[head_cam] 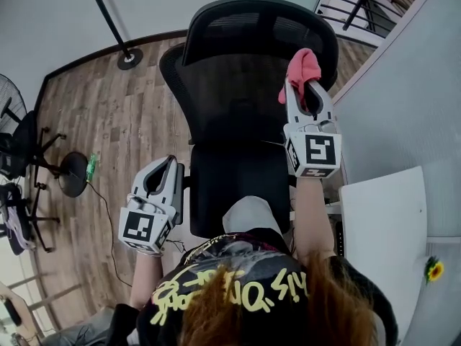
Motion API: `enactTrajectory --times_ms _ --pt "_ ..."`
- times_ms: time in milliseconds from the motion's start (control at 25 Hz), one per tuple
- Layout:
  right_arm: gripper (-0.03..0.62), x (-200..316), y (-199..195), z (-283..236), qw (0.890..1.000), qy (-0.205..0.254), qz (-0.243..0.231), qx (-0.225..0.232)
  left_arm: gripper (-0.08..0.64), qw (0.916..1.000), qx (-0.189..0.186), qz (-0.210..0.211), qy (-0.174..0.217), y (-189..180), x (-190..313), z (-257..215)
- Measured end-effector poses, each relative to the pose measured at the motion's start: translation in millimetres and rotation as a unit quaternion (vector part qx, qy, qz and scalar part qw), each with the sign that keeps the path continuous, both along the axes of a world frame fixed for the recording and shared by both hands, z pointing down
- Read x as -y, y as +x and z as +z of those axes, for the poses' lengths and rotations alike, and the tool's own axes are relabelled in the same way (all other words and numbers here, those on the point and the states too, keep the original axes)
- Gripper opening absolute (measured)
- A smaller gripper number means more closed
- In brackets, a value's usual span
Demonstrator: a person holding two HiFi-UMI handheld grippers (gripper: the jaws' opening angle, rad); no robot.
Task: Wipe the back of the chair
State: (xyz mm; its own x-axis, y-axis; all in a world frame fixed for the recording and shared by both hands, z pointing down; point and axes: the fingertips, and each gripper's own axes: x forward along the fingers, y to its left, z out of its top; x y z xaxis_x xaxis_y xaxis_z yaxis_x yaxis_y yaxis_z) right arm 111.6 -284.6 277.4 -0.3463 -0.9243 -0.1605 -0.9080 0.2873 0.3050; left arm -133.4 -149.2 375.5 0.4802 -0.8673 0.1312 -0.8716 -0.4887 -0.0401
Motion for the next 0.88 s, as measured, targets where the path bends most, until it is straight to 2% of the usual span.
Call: enactTrajectory --times_ms 320,600,680,880 --pt "0.061 -5 49 18 0.997 -0.003 0.050 -0.063 -0.006 1.0000 0.001 0.005 -0.002 3 1 1" --pt "0.061 -1 66 36 0.989 -0.009 0.075 -0.126 -0.006 0.9999 0.004 0.014 -0.005 10 4 3" --pt "0.061 3 73 39 0.988 -0.010 0.087 -0.126 -0.006 0.9998 0.004 0.017 -0.003 14 6 0" --pt "0.061 17 83 40 0.990 -0.010 0.107 -0.091 -0.006 0.9997 0.006 0.022 -0.008 20 7 4"
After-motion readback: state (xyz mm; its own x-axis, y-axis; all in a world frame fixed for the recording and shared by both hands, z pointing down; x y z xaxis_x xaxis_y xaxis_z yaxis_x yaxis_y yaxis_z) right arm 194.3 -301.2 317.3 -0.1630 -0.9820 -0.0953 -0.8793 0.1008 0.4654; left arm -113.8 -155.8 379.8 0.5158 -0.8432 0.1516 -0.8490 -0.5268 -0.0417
